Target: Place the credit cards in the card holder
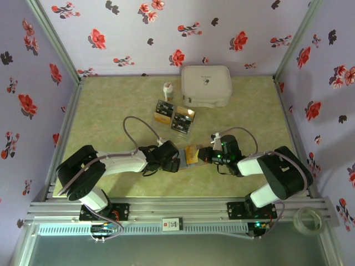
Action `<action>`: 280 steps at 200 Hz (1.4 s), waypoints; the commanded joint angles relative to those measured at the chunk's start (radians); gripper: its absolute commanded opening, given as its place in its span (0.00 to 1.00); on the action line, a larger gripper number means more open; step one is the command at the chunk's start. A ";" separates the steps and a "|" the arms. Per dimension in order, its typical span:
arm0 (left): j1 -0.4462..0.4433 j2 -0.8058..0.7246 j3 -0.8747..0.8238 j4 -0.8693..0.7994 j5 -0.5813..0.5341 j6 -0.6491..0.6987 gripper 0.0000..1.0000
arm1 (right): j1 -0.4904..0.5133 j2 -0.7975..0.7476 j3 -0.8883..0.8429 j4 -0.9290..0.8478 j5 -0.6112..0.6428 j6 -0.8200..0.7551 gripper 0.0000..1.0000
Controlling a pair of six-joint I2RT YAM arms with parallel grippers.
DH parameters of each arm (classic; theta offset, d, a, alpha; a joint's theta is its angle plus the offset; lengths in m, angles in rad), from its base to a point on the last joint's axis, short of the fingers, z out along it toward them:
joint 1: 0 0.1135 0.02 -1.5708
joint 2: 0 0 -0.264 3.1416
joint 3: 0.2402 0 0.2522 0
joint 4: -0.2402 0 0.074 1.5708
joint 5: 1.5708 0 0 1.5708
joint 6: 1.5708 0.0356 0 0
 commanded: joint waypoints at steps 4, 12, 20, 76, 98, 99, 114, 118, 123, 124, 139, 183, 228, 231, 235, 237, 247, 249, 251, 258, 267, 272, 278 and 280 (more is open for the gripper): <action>0.003 0.020 -0.013 -0.004 -0.010 -0.016 1.00 | -0.007 0.029 -0.009 0.012 -0.017 -0.025 0.00; 0.003 0.021 -0.013 -0.003 -0.010 -0.017 1.00 | -0.007 0.034 -0.009 0.017 -0.026 -0.025 0.00; 0.003 0.020 -0.013 -0.003 -0.009 -0.016 1.00 | -0.007 0.037 -0.009 0.017 -0.032 -0.025 0.00; 0.003 0.022 -0.010 0.000 -0.010 -0.017 1.00 | -0.006 0.044 -0.009 0.021 -0.056 -0.026 0.00; 0.003 0.022 -0.013 0.000 -0.010 -0.017 1.00 | -0.004 0.044 -0.007 0.023 -0.069 -0.026 0.00; 0.003 0.022 -0.013 0.000 -0.010 -0.017 1.00 | -0.004 0.044 -0.007 0.024 -0.069 -0.026 0.00; 0.003 0.023 -0.013 0.000 -0.010 -0.017 1.00 | -0.001 0.047 -0.006 0.021 -0.076 -0.028 0.00; 0.003 0.023 -0.013 0.001 -0.010 -0.015 1.00 | -0.003 0.046 -0.006 0.019 -0.077 -0.029 0.00; 0.003 0.022 -0.011 0.001 -0.010 -0.017 1.00 | -0.003 0.045 -0.006 0.017 -0.078 -0.030 0.00; 0.003 0.022 -0.012 0.002 -0.010 -0.017 1.00 | -0.003 0.045 -0.006 0.017 -0.078 -0.031 0.00; 0.003 0.023 -0.013 0.001 -0.010 -0.016 1.00 | -0.003 0.043 -0.007 0.005 -0.076 -0.037 0.00; 0.003 0.023 -0.009 0.001 -0.010 -0.017 1.00 | -0.003 0.030 -0.009 -0.030 -0.065 -0.054 0.00; 0.003 0.027 -0.009 0.002 -0.011 -0.017 1.00 | -0.003 0.021 -0.007 -0.062 -0.058 -0.063 0.00; 0.003 0.027 -0.009 0.002 -0.011 -0.016 1.00 | -0.003 0.021 -0.006 -0.063 -0.059 -0.063 0.00; 0.003 0.027 -0.008 0.001 -0.011 -0.016 1.00 | -0.003 0.020 -0.006 -0.065 -0.059 -0.063 0.00; 0.003 0.027 -0.008 0.001 -0.011 -0.016 1.00 | -0.003 0.021 -0.005 -0.067 -0.059 -0.065 0.00; 0.003 0.027 -0.008 0.002 -0.011 -0.017 1.00 | -0.003 0.025 -0.001 -0.069 -0.061 -0.065 0.00; 0.003 0.027 -0.008 0.002 -0.011 -0.016 1.00 | -0.003 0.026 -0.001 -0.069 -0.061 -0.064 0.00; 0.003 0.027 -0.008 0.002 -0.011 -0.016 1.00 | -0.003 0.027 0.000 -0.069 -0.062 -0.065 0.00; 0.003 0.027 -0.008 0.003 -0.009 -0.016 1.00 | -0.003 0.030 0.002 -0.070 -0.062 -0.065 0.00; 0.003 0.028 -0.008 0.002 -0.010 -0.016 1.00 | -0.003 0.036 0.005 -0.070 -0.064 -0.065 0.00; 0.003 0.027 -0.008 0.003 -0.009 -0.017 1.00 | -0.003 0.040 0.007 -0.069 -0.065 -0.063 0.00; 0.003 0.028 -0.009 0.002 -0.010 -0.017 1.00 | -0.003 0.045 0.010 -0.067 -0.067 -0.062 0.00; 0.003 0.027 -0.009 0.002 -0.011 -0.016 1.00 | -0.003 0.047 0.010 -0.067 -0.068 -0.062 0.00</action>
